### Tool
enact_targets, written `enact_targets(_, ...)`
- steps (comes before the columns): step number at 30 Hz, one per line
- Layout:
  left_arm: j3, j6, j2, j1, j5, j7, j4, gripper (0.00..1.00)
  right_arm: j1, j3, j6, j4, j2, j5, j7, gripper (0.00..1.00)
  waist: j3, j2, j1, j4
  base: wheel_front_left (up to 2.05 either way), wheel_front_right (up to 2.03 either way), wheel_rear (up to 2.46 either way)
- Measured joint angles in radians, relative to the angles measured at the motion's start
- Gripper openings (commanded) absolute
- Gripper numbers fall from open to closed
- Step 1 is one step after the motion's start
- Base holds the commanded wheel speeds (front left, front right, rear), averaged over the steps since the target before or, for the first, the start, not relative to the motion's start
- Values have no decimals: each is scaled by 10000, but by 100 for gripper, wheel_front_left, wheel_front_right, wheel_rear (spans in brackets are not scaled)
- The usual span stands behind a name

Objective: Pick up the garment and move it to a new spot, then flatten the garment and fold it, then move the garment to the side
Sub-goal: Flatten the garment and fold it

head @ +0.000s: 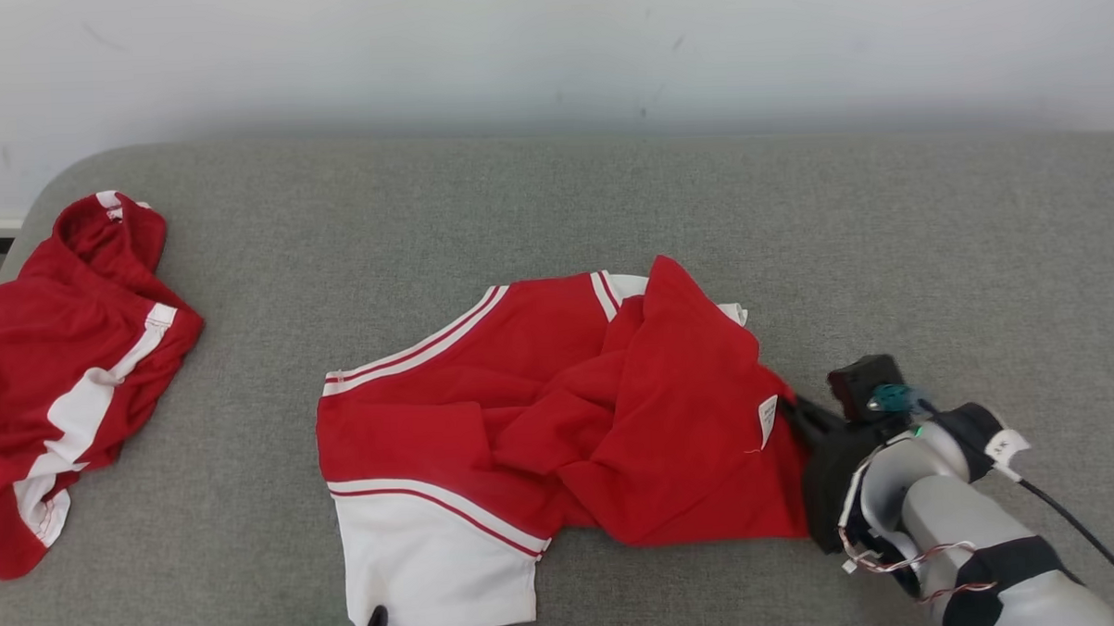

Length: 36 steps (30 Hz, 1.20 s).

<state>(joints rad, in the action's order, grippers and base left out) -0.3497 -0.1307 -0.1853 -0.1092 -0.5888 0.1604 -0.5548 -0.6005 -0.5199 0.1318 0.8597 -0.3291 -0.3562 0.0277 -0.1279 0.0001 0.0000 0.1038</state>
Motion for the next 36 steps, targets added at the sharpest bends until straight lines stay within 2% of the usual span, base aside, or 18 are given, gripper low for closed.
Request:
enact_targets(7,447,-6,-121,35,-314,790,182,0,109,719,2,-405,-244,-207,-1866,0,360,-1,0,-143,0,0,0)
enact_targets(14,738,128,-219,370,-288,934,1129,0,685,924,0,-894,-267,-489,-2163,0,582,0,0,-306,0,0,0)
enact_targets(21,1058,249,-447,182,-389,825,2685,0,899,1452,2,-1985,-328,-1124,-2127,0,540,0,0,-494,0,0,0)
enact_targets(25,1114,247,-886,-1079,-401,46,3611,0,415,1772,2,-2706,-407,-1432,-1766,0,336,0,0,-567,0,0,0)
enact_targets(30,1135,151,-1561,-3838,-675,-1390,4351,0,-1290,2337,0,-3373,-472,-1770,-936,0,-200,0,1,-682,0,0,0)
enact_targets(36,1252,71,-2140,-7902,-901,-2698,3852,0,-4033,3087,0,-3377,-84,-2067,343,0,-1190,0,2,-887,0,0,0)
